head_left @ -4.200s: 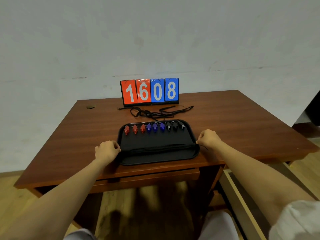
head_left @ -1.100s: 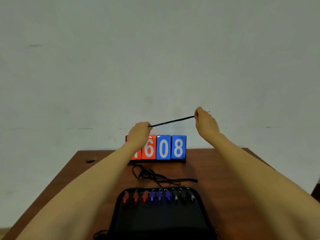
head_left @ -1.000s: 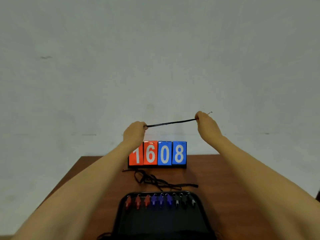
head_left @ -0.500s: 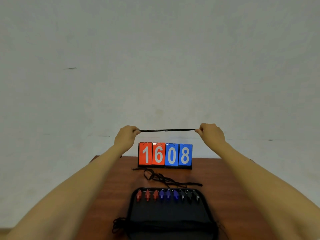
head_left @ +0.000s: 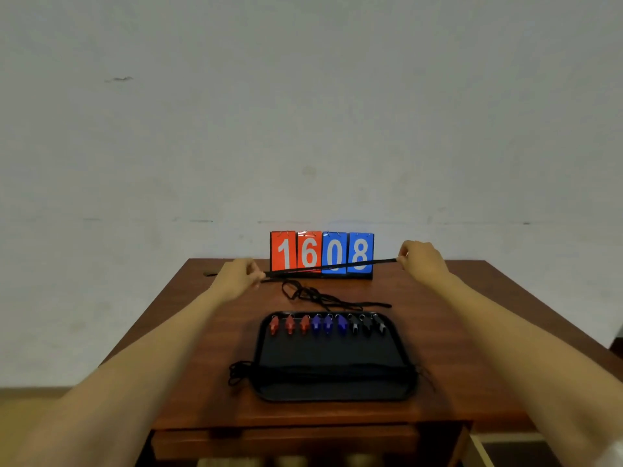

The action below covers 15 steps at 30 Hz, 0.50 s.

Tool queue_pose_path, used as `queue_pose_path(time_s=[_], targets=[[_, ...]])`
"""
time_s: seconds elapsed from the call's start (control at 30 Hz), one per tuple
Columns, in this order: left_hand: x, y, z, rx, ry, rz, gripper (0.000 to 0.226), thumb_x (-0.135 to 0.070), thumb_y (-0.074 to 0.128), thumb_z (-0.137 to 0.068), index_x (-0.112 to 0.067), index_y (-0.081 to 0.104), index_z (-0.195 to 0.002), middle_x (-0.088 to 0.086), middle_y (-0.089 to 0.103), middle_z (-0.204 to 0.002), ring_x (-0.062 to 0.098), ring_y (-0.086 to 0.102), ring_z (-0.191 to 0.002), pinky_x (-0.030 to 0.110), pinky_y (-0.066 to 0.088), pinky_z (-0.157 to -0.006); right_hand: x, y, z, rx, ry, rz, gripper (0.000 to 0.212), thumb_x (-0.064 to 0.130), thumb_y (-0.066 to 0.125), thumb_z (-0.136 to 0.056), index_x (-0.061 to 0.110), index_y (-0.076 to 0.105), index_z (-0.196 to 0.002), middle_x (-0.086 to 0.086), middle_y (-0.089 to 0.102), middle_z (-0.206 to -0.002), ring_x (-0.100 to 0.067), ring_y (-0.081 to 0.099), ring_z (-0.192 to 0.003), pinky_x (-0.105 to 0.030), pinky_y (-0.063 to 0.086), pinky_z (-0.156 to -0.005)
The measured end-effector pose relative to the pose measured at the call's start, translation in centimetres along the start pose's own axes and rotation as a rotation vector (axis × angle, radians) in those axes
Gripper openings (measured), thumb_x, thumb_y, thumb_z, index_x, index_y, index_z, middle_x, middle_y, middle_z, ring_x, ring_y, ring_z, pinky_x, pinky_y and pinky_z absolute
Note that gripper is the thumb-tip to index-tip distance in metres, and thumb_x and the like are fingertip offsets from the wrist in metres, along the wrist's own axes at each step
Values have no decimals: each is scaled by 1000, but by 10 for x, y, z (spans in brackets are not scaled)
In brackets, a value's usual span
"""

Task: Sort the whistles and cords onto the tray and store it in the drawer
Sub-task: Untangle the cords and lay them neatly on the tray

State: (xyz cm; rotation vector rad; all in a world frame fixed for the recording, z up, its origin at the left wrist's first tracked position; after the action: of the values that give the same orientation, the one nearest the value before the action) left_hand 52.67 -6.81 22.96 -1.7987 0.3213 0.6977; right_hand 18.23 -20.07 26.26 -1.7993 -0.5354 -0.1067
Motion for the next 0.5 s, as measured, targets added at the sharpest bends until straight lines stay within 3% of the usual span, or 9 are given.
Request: queue_pose_path(time_s=[0.1, 0.23, 0.3, 0.4, 0.5], targets=[[18, 21, 8, 57, -52, 5, 20, -29, 64, -88, -18, 61, -72, -1, 64, -71, 14, 55, -68, 27, 43, -70, -16, 20, 13, 85, 12, 34, 19, 19, 52, -95, 5, 64, -101, -13, 67, -99, -26, 58, -82, -31, 45, -68], [37, 50, 14, 143, -123, -63, 23, -13, 46, -98, -12, 67, -107, 7, 67, -96, 17, 56, -77, 22, 41, -64, -38, 58, 33, 256, 21, 47, 18, 22, 55, -94, 9, 64, -103, -11, 68, -104, -27, 62, -90, -37, 51, -79], [46, 64, 19, 176, -152, -66, 24, -7, 43, -97, -9, 63, -111, 10, 68, -102, 22, 59, -92, 24, 41, -73, -49, 74, 43, 318, 38, 42, 18, 20, 52, -95, 8, 63, -103, -10, 67, -105, -25, 59, -86, -35, 49, -76], [60, 76, 30, 165, -202, -48, 8, -8, 52, -93, -11, 58, -89, 7, 69, -88, 20, 61, -86, 25, 42, -72, -66, 96, 58, 402, 88, 57, 20, 18, 49, -95, 7, 64, -103, -11, 66, -104, -29, 61, -90, -35, 47, -73], [71, 90, 39, 211, -233, -52, 14, -12, 61, -89, -14, 62, -75, 4, 67, -83, 17, 59, -82, 27, 44, -74, -80, 111, 69, 445, 119, 68, 21, 20, 53, -93, 5, 68, -99, -12, 68, -100, -31, 64, -90, -40, 51, -74]])
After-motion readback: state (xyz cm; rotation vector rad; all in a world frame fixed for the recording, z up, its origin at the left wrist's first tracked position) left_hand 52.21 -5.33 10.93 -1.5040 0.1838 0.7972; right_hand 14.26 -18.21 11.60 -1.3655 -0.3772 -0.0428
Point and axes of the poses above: each hand's wrist, its own z-axis away from the middle knuckle, its own y-axis out of the palm, x = y × z, the point moved 8 cm from there along -z, towards the middle knuckle
